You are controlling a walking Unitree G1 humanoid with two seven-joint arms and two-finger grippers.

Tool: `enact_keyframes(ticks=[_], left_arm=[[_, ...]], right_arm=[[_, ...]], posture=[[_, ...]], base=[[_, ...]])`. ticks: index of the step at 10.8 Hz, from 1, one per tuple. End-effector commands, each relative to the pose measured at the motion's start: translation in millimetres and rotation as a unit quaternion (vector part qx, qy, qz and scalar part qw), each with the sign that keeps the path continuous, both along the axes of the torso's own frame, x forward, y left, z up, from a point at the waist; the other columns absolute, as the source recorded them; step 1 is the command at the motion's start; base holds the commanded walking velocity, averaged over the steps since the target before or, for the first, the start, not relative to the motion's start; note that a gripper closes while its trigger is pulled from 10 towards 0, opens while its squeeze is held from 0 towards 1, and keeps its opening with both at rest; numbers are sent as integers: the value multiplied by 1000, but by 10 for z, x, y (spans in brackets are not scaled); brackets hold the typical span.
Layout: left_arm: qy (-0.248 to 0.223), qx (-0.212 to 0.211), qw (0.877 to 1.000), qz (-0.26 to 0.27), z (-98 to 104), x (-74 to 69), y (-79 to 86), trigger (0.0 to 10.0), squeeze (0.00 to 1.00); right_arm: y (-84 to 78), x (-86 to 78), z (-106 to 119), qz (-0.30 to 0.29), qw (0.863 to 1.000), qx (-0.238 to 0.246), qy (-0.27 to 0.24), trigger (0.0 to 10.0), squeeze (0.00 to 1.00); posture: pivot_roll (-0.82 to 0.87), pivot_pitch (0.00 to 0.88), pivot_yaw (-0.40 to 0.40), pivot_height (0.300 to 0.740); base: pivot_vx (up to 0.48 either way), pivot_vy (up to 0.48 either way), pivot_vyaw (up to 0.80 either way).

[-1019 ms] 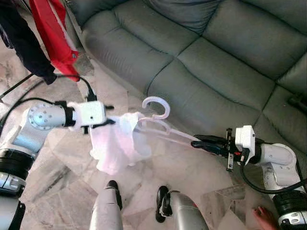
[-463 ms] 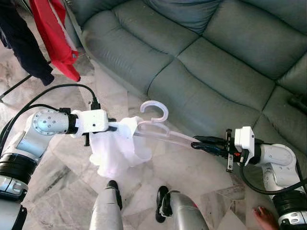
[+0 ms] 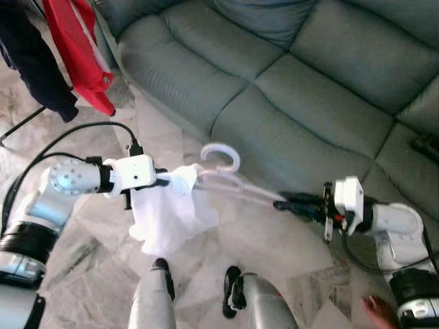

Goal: Hang hanger

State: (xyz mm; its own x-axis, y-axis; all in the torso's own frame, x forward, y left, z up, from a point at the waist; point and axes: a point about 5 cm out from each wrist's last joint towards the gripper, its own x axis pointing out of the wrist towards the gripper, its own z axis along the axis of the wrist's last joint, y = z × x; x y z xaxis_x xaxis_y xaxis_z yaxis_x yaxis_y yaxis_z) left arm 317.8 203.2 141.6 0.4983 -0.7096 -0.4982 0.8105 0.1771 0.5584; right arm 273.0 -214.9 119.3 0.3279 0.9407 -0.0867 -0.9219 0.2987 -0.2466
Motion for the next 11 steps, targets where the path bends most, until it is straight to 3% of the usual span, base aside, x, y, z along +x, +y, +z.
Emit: enact_keyframes(ticks=[1, 2, 3, 4, 6, 7, 9, 11], left_arm=[[-7, -31, 999, 27, -12, -5, 68, 0, 0], [6, -51, 998, 35, -56, -38, 86, 0, 0], [8, -42, 999, 31, -84, -60, 88, 0, 0], [8, -46, 998, 32, -101, -60, 80, 0, 0], [5, -60, 997, 51, -139, -46, 105, 0, 0], [17, -91, 992, 86, -185, -37, 163, 0, 0], [33, -128, 984, 123, -291, -83, 221, 0, 0], [39, -145, 980, 134, -354, -115, 211, 0, 0]], right_arm=[[21, 6, 8, -3, 1000, 11, 1, 10000, 0], [11, 48, 7, -17, 1000, 3, 13, 10000, 0], [2, 100, 22, -37, 999, 6, 16, 10000, 0], [-10, 146, 39, -45, 998, 12, 40, 10000, 1000], [-65, 204, 79, -62, 997, -19, 38, 10000, 1000], [-135, 296, 211, -84, 996, -20, 9, 10000, 1000], [-286, 540, 745, -165, 980, 57, -95, 10000, 1000], [-397, 615, 952, -200, 968, 85, -126, 10000, 1000]], posture=[[37, 261, -62, 740], [36, 259, -67, 740], [37, 258, -71, 740], [35, 257, -74, 740], [32, 252, -76, 740], [30, 247, -75, 740], [32, 244, -76, 740], [31, 234, -87, 740]], base=[[0, 0, 0], [0, 0, 0], [0, 0, 0], [0, 0, 0], [0, 0, 0], [0, 0, 0], [0, 0, 0], [0, 0, 0]])
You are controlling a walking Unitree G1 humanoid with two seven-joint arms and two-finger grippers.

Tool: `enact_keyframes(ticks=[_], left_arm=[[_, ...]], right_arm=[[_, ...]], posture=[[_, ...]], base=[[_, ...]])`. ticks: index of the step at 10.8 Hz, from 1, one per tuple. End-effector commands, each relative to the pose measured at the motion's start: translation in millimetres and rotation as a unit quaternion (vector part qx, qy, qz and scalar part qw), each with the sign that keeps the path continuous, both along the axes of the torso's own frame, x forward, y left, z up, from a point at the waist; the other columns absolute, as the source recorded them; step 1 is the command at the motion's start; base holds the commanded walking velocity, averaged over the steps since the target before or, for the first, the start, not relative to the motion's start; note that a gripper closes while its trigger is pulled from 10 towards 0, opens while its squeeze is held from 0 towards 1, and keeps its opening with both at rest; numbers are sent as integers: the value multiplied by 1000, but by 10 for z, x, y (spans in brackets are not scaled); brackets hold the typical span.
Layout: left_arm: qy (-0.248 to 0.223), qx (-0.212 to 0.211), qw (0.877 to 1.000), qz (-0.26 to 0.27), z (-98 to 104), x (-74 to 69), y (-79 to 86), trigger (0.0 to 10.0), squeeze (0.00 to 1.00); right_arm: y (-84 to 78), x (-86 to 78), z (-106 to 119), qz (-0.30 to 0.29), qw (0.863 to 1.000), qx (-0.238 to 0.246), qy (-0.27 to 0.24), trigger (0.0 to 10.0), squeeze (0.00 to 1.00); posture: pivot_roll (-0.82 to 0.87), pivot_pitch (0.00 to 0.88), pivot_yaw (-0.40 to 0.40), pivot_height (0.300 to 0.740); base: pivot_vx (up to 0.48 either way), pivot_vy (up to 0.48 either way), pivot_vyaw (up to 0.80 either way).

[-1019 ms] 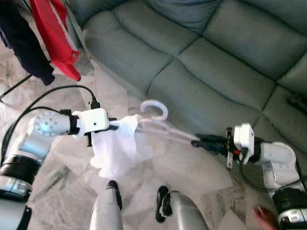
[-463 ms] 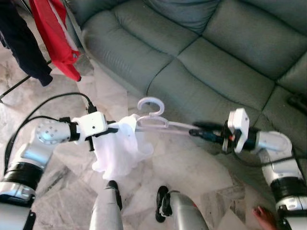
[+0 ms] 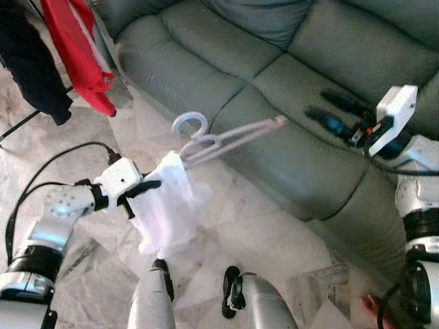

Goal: Hang hanger

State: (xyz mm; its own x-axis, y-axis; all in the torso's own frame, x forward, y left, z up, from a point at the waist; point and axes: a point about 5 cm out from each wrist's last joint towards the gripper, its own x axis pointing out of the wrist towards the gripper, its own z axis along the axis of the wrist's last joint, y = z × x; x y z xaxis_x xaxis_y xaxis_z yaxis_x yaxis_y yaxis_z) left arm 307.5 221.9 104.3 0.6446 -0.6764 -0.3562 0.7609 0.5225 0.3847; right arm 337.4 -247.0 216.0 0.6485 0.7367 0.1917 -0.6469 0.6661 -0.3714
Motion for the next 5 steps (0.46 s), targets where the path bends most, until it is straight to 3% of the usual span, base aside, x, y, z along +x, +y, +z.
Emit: enact_keyframes(ticks=[1, 3, 4, 5], left_arm=[[-4, -21, 1000, 17, 7, -7, 31, 0, 0], [1, -103, 986, 133, -22, 73, 108, 0, 0], [16, -204, 956, 210, -14, 132, 113, 0, 0], [10, -223, 953, 205, 34, 140, 13, 0, 0]], right_arm=[[-123, -23, 29, -29, 1000, 5, -11, 10000, 1000], [-269, -30, 134, -121, 990, 30, -60, 10000, 1000], [-322, -4, -43, -182, 983, -31, -8, 10000, 1000], [-375, -34, -267, -215, 971, -91, 45, 10000, 1000]], posture=[[33, 233, -88, 740], [26, 233, -75, 740], [24, 231, -71, 740], [18, 227, -72, 740]], base=[[0, 0, 0], [0, 0, 0], [0, 0, 0], [0, 0, 0]])
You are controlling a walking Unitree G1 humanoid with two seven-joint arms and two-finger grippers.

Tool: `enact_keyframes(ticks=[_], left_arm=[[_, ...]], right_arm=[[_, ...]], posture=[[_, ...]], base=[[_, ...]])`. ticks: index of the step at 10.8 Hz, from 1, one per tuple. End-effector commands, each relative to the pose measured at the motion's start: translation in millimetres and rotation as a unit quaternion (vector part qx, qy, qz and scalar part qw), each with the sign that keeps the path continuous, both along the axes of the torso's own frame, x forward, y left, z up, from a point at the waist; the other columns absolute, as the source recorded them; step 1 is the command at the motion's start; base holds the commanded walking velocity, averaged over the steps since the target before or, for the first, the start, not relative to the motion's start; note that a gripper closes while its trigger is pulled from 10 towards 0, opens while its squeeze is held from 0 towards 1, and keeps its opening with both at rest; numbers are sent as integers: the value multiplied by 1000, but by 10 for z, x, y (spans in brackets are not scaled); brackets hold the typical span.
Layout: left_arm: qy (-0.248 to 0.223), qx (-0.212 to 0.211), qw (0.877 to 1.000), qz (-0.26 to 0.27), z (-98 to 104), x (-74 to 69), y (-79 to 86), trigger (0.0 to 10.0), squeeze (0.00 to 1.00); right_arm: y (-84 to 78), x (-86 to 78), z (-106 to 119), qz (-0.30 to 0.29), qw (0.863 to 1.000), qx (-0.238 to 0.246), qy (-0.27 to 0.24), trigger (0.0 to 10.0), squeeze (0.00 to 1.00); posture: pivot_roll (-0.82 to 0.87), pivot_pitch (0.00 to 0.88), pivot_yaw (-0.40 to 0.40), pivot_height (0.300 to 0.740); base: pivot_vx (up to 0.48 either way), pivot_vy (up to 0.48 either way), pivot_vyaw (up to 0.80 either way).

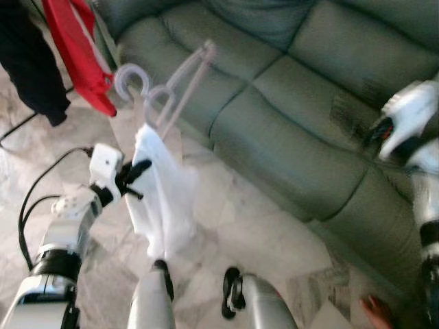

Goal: Hang hanger

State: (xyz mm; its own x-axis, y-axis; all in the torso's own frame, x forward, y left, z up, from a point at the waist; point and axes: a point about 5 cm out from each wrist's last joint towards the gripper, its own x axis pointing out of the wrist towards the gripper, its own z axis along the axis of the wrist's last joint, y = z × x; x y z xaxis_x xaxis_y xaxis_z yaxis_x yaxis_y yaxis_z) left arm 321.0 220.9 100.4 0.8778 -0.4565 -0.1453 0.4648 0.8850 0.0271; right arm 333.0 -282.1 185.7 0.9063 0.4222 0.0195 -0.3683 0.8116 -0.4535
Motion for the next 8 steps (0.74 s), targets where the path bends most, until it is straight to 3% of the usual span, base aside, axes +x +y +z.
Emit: enact_keyframes(ticks=[1, 2, 3, 4, 5, 7, 8], left_arm=[[-35, -24, 999, 0, 176, 45, -78, 0, 0], [-66, -27, 997, -41, 373, 70, -265, 0, 0], [-89, -24, 992, -87, 533, 57, -400, 0, 0], [-118, -18, 979, -167, 786, -12, -587, 0, 0], [-129, -6, 970, -207, 879, -59, -658, 0, 0], [-117, 44, 950, -288, 955, -210, -703, 0, 0], [-114, 74, 943, -303, 973, -221, -665, 0, 0]], right_arm=[[-4, -21, -89, -8, 1000, -13, 15, 10000, 1000], [134, 1, -239, -9, 999, 1, 35, 10000, 0], [269, 9, -368, -8, 999, 10, 46, 10000, 0], [548, -11, -563, 16, 996, 53, 67, 10000, 894], [668, -14, -627, 25, 995, 63, 70, 10000, 1000], [910, -29, -619, 54, 993, 94, 47, 10000, 1000], [1001, -99, -590, 119, 983, 121, 68, 10000, 451]], posture=[[18, 228, -70, 740], [28, 229, -65, 740], [38, 230, -59, 740], [51, 231, -53, 740], [57, 232, -49, 740], [64, 238, -43, 740], [65, 241, -40, 740]], base=[[0, 0, 0], [0, 0, 0], [0, 0, 0], [0, 0, 0], [0, 0, 0], [0, 0, 0], [0, 0, 0]])
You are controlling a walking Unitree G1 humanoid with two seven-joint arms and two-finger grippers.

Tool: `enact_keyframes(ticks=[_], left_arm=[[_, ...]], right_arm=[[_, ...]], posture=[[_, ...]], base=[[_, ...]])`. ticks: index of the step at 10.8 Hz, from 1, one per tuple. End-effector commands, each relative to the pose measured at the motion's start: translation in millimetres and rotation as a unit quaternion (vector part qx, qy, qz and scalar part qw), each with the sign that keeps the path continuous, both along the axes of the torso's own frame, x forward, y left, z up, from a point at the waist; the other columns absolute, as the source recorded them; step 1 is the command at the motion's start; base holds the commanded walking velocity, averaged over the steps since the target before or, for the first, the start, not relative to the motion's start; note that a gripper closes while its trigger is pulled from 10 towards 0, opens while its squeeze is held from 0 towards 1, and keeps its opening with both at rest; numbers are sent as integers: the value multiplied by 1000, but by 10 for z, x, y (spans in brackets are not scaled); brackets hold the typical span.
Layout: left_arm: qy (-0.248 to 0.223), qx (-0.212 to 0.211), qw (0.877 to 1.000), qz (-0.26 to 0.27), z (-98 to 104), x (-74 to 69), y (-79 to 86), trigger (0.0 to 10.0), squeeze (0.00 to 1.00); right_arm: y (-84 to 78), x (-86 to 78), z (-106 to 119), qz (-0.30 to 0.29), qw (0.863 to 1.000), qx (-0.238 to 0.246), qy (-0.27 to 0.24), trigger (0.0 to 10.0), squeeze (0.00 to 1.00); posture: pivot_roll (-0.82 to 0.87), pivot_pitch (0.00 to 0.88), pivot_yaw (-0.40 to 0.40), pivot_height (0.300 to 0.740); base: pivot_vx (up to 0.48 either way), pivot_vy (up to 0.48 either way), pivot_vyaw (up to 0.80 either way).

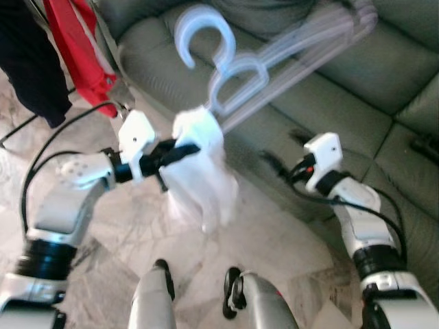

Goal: Hang hanger

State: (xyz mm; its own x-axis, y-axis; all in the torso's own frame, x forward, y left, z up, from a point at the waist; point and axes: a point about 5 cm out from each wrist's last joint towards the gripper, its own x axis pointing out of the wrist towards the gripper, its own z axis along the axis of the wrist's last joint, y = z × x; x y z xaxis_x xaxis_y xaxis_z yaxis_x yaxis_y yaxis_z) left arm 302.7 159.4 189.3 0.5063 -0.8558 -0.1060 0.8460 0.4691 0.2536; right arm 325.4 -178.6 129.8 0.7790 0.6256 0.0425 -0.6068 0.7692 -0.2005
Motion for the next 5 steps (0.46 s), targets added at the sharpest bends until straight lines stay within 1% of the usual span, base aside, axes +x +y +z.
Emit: enact_keyframes(ticks=[1, 2, 3, 4, 5], left_arm=[[-27, 16, 999, -27, 105, -43, -50, 0, 0], [-35, 20, 998, -43, 158, -60, -100, 0, 0], [-48, 22, 997, -64, 223, -94, -203, 0, 0], [-58, 23, 994, -87, 266, -135, -298, 0, 0], [-60, 28, 992, -106, 265, -180, -364, 0, 0]], right_arm=[[-9, -78, 4, 35, 999, 33, 20, 10000, 0], [20, -126, 11, 69, 995, 53, 39, 10000, 0], [50, -179, -21, 98, 992, 55, 59, 10000, 0], [88, -215, -27, 122, 988, 67, 72, 10000, 0], [111, -242, 21, 152, 979, 103, 89, 10000, 1000]], posture=[[61, 245, -38, 740], [59, 246, -37, 740], [60, 249, -37, 740], [62, 251, -36, 740], [62, 251, -36, 740]], base=[[0, 0, 0], [0, 0, 0], [0, 0, 0], [0, 0, 0], [0, 0, 0]])
